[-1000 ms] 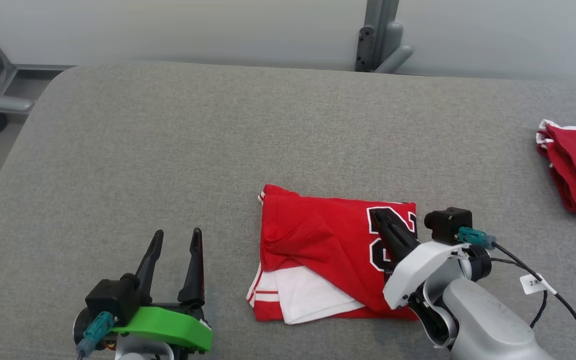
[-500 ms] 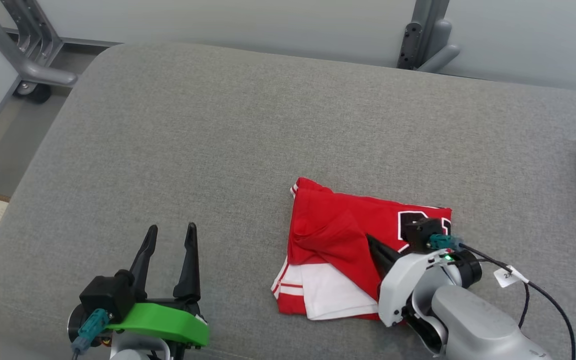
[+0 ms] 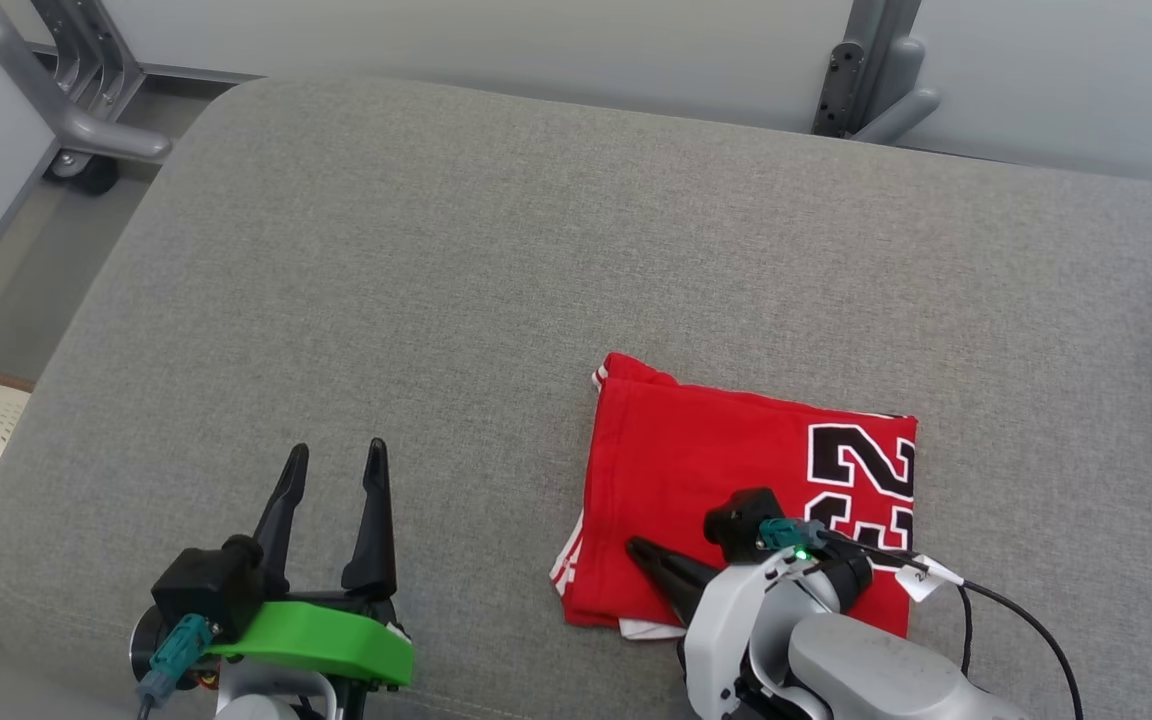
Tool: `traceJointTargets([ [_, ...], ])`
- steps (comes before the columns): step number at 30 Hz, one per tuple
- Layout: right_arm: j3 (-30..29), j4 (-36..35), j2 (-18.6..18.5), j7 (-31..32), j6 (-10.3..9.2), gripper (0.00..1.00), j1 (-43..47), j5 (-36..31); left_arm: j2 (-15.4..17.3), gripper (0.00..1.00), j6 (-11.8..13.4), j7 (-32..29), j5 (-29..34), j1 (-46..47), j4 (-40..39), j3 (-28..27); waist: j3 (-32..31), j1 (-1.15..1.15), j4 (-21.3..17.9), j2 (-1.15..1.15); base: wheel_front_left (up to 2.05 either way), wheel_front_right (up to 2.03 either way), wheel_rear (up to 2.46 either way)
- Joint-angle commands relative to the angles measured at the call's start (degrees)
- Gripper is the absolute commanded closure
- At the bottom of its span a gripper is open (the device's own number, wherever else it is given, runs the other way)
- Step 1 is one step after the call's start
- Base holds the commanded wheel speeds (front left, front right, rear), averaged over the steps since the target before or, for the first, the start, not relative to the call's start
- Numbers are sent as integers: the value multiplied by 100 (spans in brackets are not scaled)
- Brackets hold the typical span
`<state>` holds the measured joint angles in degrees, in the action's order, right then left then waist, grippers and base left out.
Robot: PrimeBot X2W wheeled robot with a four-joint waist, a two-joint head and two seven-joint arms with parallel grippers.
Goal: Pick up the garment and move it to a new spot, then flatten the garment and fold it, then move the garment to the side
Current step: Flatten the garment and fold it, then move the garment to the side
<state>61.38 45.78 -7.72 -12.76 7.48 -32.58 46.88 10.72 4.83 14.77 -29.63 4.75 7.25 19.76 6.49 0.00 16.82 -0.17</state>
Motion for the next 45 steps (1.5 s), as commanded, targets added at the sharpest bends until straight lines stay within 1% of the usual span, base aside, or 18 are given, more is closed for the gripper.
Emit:
traceJointTargets([
  [1,121,-43,-19,-33,1,100,-71,88,11,0,32,30,-34,57,-6,-27,-6,0,-21,17,0,0,0],
  [5,288,-168,-87,-143,1,100,-168,256,13,0,44,36,-43,3,-15,-55,-2,0,-104,17,0,0,0],
  [9,27,-298,-195,-238,0,100,-301,243,12,0,36,36,-39,-18,-26,-83,-5,0,-249,17,0,0,0],
  [11,-397,-483,-239,-250,0,100,-358,94,14,0,26,39,-24,-15,-32,-93,-4,0,-340,17,0,0,0],
  [14,-1180,-829,-355,-242,0,100,-156,-329,6,0,8,37,18,27,-49,-79,-1,0,-475,17,0,0,0],
  [15,-1450,-954,-384,-242,0,98,-59,-510,6,0,-2,38,31,45,-46,-81,0,0,-527,17,0,0,0],
  [18,-2278,-1358,-426,-245,1,59,241,-1051,6,0,-21,40,78,111,-18,-49,-14,0,-665,17,0,0,0],
  [19,-2539,-1480,-422,-244,0,51,368,-1238,-2,0,-24,41,108,129,-6,-33,-24,0,-712,17,0,0,0],
  [20,-2820,-1613,-405,-244,0,22,498,-1416,-7,0,-28,41,129,141,2,-20,-31,0,-758,17,0,0,0],
  [21,-3055,-1755,-371,-245,1,0,636,-1574,-13,0,-37,42,143,149,16,4,-38,0,-801,17,0,0,0],
  [23,-3555,-2027,-285,-245,0,0,934,-1863,-33,0,-71,43,162,183,51,18,-54,0,-880,17,0,0,0],
  [24,-3555,-2027,-285,-245,0,0,934,-1863,-33,0,-71,43,162,183,51,18,-54,0,-880,17,0,0,0],
  [26,-4003,-2306,-223,-245,0,0,1196,-2159,-59,0,-73,45,196,217,87,25,-73,0,-955,17,0,0,0],
  [30,-4946,-2986,72,-244,1,0,1892,-2774,-112,0,-83,47,272,256,161,-40,-138,0,-1126,17,0,0,0],
  [31,-5091,-3123,117,-244,0,0,2016,-2872,-125,0,-88,46,286,247,162,-60,-150,0,-1156,17,0,0,0],
  [34,-5392,-3465,253,-242,0,0,2376,-3135,-150,0,-111,44,333,192,177,-135,-189,0,-1241,17,0,0,0],
  [39,-5750,-3879,399,-241,0,0,2799,-3353,-198,0,-151,44,384,74,179,-276,-278,0,-1358,17,0,0,0],
  [45,-5906,-4114,461,-242,0,0,3001,-3441,-291,0,-219,44,463,-44,144,-398,-334,0,-1416,17,0,0,0],
])
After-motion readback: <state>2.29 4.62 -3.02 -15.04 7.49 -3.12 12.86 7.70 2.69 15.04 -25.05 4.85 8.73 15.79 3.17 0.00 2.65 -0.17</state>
